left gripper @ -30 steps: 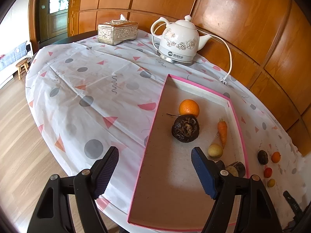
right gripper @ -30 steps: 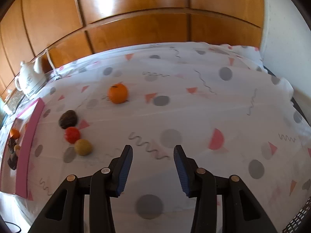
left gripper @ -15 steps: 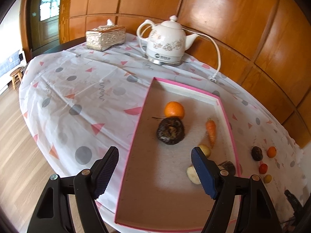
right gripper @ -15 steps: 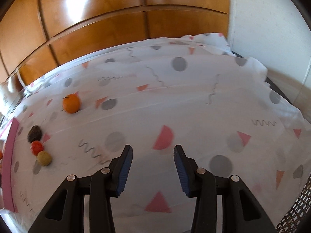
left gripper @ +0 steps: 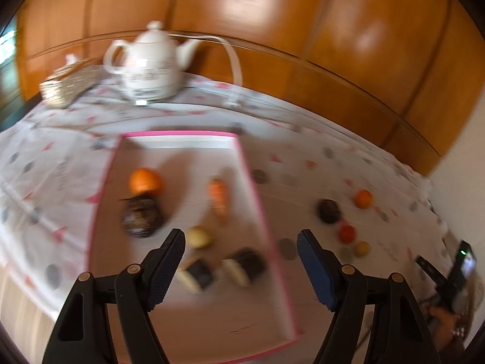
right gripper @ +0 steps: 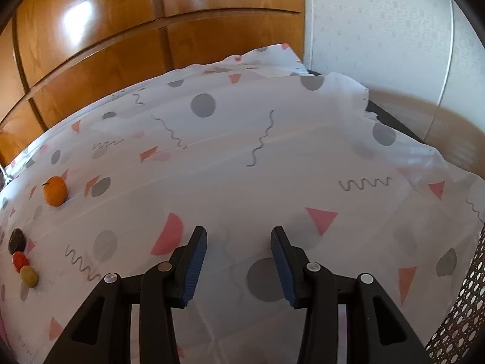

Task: Organize fruits
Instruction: 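Move the left gripper toward the red tomato in the remaining cluster, then close the left gripper on the red tomato, then carry the tomato with the left gripper into the tray and release, then withdraw the open left gripper from the tray, then move the right gripper to the small orange mandarin and close, then carry the mandarin with the right gripper into the tray and release, then withdraw the open right gripper from the tray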

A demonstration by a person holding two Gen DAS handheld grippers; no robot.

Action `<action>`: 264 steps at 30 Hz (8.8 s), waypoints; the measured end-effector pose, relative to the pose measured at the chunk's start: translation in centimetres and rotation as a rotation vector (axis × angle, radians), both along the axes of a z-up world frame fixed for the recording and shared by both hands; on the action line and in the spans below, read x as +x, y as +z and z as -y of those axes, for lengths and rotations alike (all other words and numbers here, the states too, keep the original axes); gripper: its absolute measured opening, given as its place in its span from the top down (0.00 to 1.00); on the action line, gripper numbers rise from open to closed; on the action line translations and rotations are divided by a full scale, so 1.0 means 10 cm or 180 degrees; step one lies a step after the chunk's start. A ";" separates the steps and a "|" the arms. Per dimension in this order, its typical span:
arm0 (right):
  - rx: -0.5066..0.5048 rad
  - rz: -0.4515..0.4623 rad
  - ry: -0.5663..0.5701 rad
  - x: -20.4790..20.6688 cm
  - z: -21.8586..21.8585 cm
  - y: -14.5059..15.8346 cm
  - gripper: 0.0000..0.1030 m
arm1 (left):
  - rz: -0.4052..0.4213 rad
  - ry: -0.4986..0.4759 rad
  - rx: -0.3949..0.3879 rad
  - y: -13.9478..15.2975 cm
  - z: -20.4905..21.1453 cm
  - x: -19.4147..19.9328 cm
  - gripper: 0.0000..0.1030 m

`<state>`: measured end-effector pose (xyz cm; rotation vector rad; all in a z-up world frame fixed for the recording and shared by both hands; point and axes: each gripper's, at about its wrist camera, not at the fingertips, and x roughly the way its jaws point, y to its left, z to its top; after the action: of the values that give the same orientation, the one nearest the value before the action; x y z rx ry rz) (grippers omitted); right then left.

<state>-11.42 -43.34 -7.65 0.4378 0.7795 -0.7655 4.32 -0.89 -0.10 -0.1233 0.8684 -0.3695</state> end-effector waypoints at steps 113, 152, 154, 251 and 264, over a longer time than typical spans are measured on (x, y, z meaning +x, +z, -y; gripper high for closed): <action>-0.0084 0.0060 -0.0014 0.01 0.06 -0.08 0.37 | -0.0132 0.1304 0.0186 -0.35 -0.97 -0.09 0.30; 0.0408 0.0087 0.0501 0.48 -0.04 0.05 0.37 | -0.0287 0.1606 -0.0034 -0.52 -1.37 -0.17 0.29; 0.0443 0.0128 0.0685 0.63 -0.14 0.09 0.37 | -0.0294 0.1610 -0.0033 -0.53 -1.37 -0.16 0.29; 0.0436 0.0077 0.4355 1.20 -3.50 0.58 0.56 | -0.0050 0.1640 0.0090 -0.36 -1.41 -0.37 0.18; 0.0283 0.0265 0.3627 1.02 -2.84 0.65 0.46 | 0.0222 0.1285 0.0284 -0.20 -1.11 -0.41 0.12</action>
<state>-1.19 -14.91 -1.11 0.0509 0.8334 0.3490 0.27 10.22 -2.05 -0.1978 0.7679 0.0423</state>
